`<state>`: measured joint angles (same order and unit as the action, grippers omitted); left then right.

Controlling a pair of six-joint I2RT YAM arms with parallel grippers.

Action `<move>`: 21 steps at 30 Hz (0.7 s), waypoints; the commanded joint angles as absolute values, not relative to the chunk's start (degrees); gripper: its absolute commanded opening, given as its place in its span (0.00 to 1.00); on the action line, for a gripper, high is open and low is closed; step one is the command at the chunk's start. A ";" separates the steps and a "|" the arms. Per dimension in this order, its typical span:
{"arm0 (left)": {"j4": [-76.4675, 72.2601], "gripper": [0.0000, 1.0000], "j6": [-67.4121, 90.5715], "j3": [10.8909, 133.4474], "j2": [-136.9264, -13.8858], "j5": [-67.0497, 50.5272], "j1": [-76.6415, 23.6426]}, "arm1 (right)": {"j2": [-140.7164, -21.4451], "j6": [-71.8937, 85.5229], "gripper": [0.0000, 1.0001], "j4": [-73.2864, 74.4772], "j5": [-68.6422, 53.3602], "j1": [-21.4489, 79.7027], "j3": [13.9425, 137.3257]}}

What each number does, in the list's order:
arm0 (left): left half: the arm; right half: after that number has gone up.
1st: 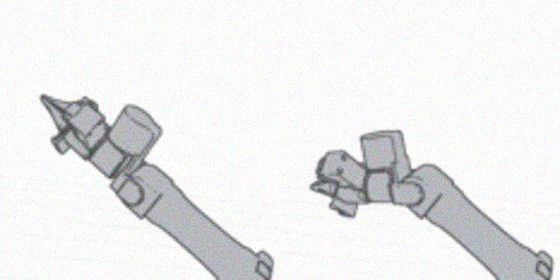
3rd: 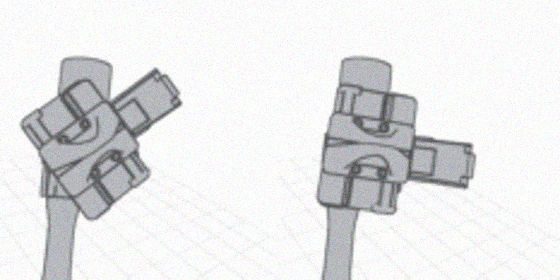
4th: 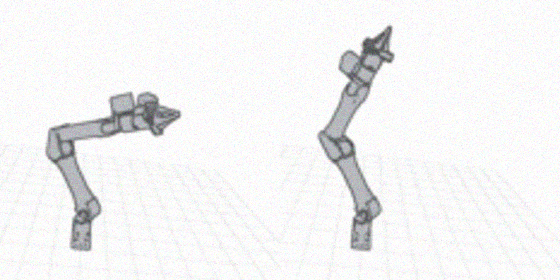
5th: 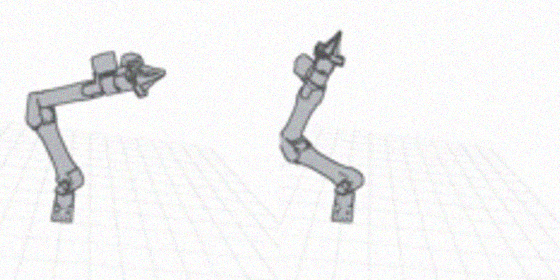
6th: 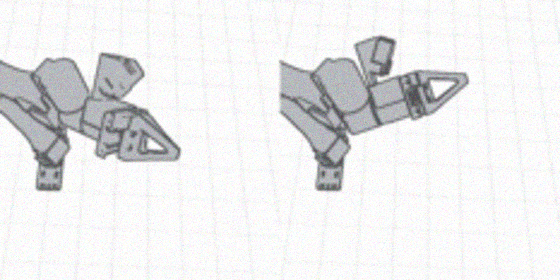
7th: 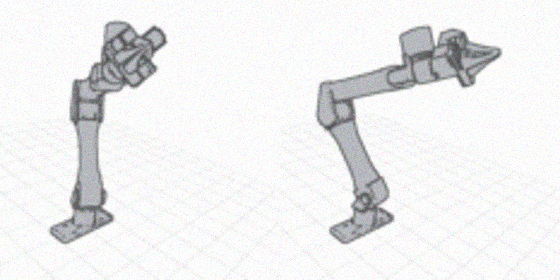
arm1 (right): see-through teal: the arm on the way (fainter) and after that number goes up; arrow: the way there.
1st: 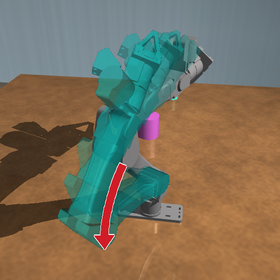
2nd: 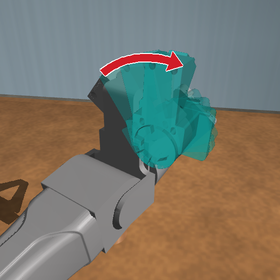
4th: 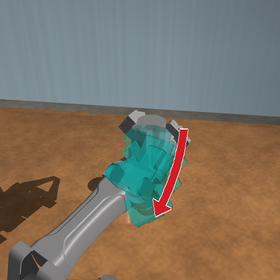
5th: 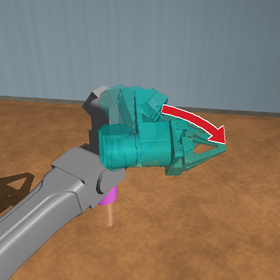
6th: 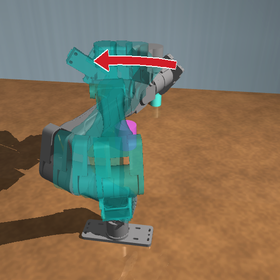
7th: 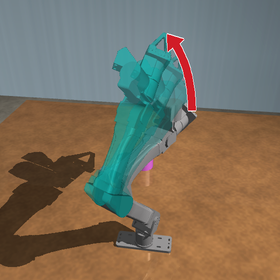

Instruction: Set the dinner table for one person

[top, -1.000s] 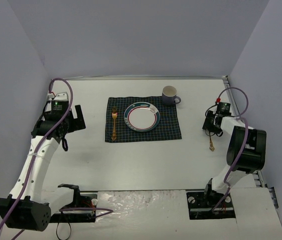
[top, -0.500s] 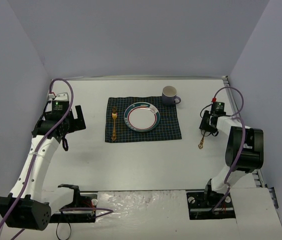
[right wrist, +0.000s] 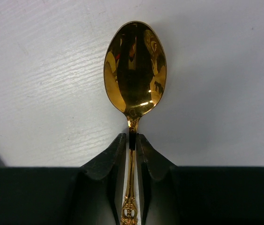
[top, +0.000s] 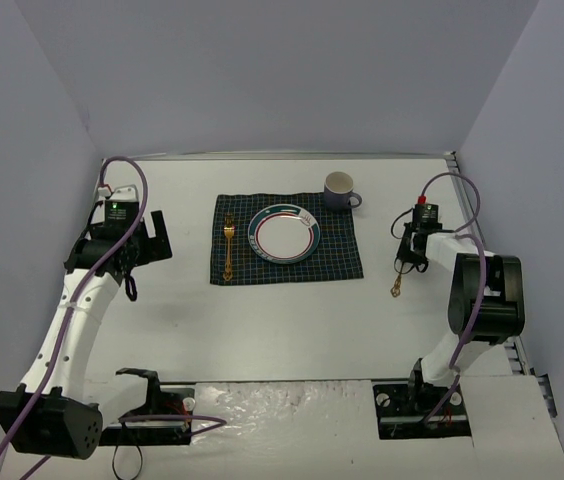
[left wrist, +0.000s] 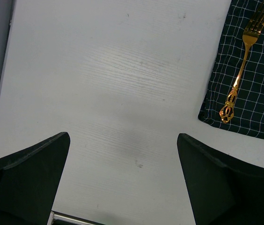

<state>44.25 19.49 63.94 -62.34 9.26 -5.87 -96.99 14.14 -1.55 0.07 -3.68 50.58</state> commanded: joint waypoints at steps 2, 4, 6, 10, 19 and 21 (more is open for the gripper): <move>41.84 0.97 18.54 64.25 -62.95 9.31 -5.45 | -98.72 16.92 0.14 5.10 -0.18 -1.06 47.36; 41.84 0.97 18.54 64.25 -63.10 9.24 -5.45 | -98.88 17.32 0.12 5.11 -0.13 -0.36 47.28; 41.91 0.97 18.54 64.25 -63.02 9.32 -5.45 | -98.84 17.39 0.04 5.17 0.56 -0.11 47.21; 41.79 0.97 18.54 64.11 -63.06 9.23 -5.45 | -96.50 17.05 0.00 5.10 3.46 2.31 47.64; 41.99 0.97 18.54 64.07 -63.48 9.89 -5.45 | -88.66 14.58 0.00 5.70 6.07 11.98 54.22; 42.01 0.97 18.54 64.07 -63.78 10.33 -5.45 | -89.39 14.34 0.00 6.19 7.03 15.52 56.98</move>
<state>43.88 19.49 63.83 -63.28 9.28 -5.87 -91.91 15.76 5.30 4.61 9.47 50.30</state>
